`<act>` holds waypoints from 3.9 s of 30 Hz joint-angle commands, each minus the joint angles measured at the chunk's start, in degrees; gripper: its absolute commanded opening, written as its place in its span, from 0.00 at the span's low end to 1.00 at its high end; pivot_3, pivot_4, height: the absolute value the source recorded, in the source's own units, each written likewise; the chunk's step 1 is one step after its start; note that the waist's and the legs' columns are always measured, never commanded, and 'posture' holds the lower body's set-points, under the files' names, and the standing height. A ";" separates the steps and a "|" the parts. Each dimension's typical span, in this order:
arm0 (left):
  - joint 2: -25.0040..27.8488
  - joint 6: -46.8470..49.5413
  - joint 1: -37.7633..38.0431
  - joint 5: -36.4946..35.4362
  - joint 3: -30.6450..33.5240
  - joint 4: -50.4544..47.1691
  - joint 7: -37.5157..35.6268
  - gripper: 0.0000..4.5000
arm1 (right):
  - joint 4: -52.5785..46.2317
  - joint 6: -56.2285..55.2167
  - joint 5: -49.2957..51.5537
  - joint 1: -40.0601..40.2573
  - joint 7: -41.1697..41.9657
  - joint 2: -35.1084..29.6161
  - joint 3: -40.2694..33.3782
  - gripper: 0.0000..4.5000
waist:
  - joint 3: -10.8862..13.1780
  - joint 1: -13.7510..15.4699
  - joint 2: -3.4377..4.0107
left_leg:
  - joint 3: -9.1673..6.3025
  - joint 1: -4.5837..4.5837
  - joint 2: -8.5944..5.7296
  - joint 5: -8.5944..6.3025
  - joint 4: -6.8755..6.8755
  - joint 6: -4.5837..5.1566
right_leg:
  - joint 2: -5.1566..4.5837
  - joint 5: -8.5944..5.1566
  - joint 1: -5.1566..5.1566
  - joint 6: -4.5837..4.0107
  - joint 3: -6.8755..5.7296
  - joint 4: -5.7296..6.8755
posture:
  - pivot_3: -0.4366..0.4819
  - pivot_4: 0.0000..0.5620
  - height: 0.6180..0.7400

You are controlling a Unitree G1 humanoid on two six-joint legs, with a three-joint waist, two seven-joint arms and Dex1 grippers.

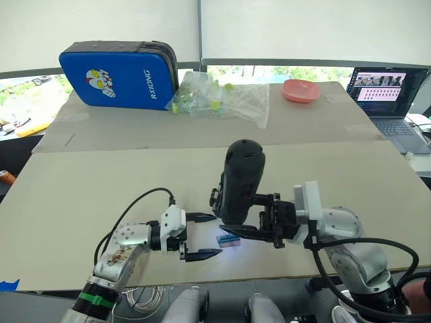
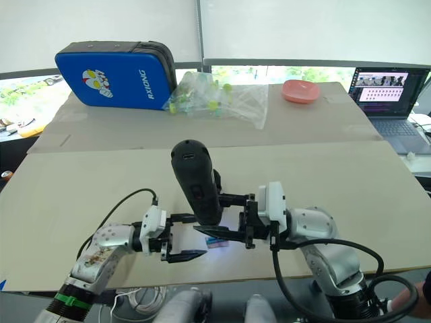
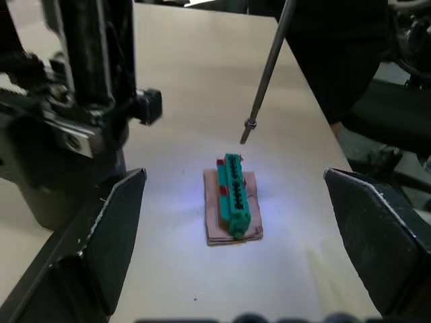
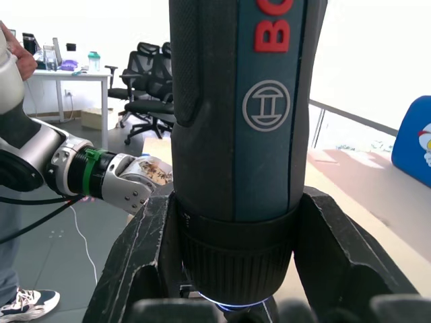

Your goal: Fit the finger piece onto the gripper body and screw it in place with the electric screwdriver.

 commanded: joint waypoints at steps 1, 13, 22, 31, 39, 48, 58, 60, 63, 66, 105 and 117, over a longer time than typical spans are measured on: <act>1.94 1.50 0.87 -5.30 3.18 -4.80 -2.58 0.99 | -4.64 1.04 4.31 -1.71 -1.43 -0.54 -3.42 0.42 | 0.01 -0.01 -0.02 | 0.00 -0.01 0.00 0.00 -0.01 0.00 | 0.00 0.00 -0.02 0.00 0.00 0.00 | 0.48 0.27 1.00; 4.82 10.83 0.94 -13.22 11.07 -8.82 1.32 0.99 | -7.86 5.92 10.96 -6.04 -4.35 -2.86 -7.42 0.42 | 0.04 -0.04 -0.06 | 0.00 -0.02 0.00 0.00 -0.02 0.01 | -0.01 0.00 -0.04 0.00 0.02 0.00 | 0.48 0.27 1.00; 3.67 4.70 -2.12 -2.99 9.34 0.50 4.41 0.99 | -7.57 8.48 14.01 -9.25 -5.07 -4.72 -9.39 0.42 | 0.06 0.15 -0.08 | 0.00 -0.02 0.00 0.00 -0.01 0.01 | -0.01 0.00 -0.04 -0.01 0.01 0.00 | 0.48 0.27 1.00; -0.51 3.39 -8.13 5.83 3.47 8.04 8.80 0.99 | -7.33 9.26 14.62 -9.54 -4.63 -6.06 -10.35 0.42 | 0.11 0.35 -0.18 | 0.00 -0.14 -0.02 0.00 0.01 0.01 | -0.01 0.01 -0.13 0.00 0.01 0.01 | 0.48 0.27 1.00; -5.62 1.06 -11.11 9.58 -0.34 12.82 10.64 0.99 | -7.42 9.55 14.77 -9.56 -5.00 -6.82 -10.67 0.42 | 0.12 0.13 -0.19 | 0.00 -0.15 -0.02 0.01 0.02 0.02 | 0.00 0.01 -0.14 0.00 0.01 0.02 | 0.48 0.27 1.00; -9.76 -1.39 -13.76 12.40 -2.29 17.19 11.84 0.99 | -8.06 10.63 14.93 -10.27 -6.35 -7.27 -10.53 0.42 | 0.13 0.21 -0.21 | 0.01 -0.16 -0.02 0.02 0.08 0.03 | 0.03 0.02 -0.11 0.01 -0.01 0.03 | 0.48 0.27 1.00; -10.41 -4.45 -15.88 14.50 -2.55 23.74 11.63 0.99 | -8.87 11.61 14.97 -10.33 -7.65 -7.42 -10.71 0.42 | 0.13 0.53 -0.21 | 0.01 -0.16 -0.04 0.02 0.13 0.03 | 0.07 0.03 -0.06 0.03 -0.02 0.05 | 0.48 0.27 1.00; -10.19 -5.01 -16.09 14.63 -2.91 24.53 10.67 0.99 | -8.82 11.52 14.87 -10.23 -7.69 -7.47 -10.69 0.42 | 0.13 0.54 -0.21 | 0.01 -0.16 -0.04 0.02 0.14 0.03 | 0.08 0.03 -0.06 0.03 -0.03 0.05 | 0.48 0.27 1.00; -10.28 -5.49 -16.76 14.59 -3.09 25.93 9.46 0.81 | -8.77 11.39 14.82 -9.94 -7.60 -7.58 -10.73 0.42 | 0.13 0.53 -0.21 | 0.00 -0.16 -0.04 0.02 0.14 0.03 | 0.08 0.03 -0.06 0.03 -0.03 0.06 | 0.48 0.27 1.00; -10.37 -6.13 -17.66 14.47 -3.07 27.55 7.99 0.51 | -8.79 11.38 14.88 -9.61 -7.43 -7.78 -10.89 0.42 | 0.13 0.55 -0.21 | 0.00 -0.16 -0.04 0.02 0.15 0.03 | 0.09 0.03 -0.05 0.03 -0.04 0.06 | 0.48 0.27 1.00; -6.69 -7.78 -19.21 13.92 0.19 29.97 3.39 0.98 | -9.28 11.80 15.66 -7.46 -7.21 -8.65 -10.60 0.42 | 0.12 -0.54 -0.21 | 0.00 -0.16 -0.03 0.12 0.21 0.38 | 0.12 0.16 0.12 0.21 0.07 0.07 | 0.48 0.27 1.00; -9.86 4.53 -7.26 14.21 -2.82 8.00 14.74 0.98 | -8.90 11.72 14.61 -8.54 -7.72 -7.51 -9.18 0.42 | 0.12 0.38 -0.21 | 0.00 -0.16 -0.05 -0.04 0.20 0.11 | 0.05 0.16 -0.06 0.20 0.09 0.00 | 0.48 0.27 1.00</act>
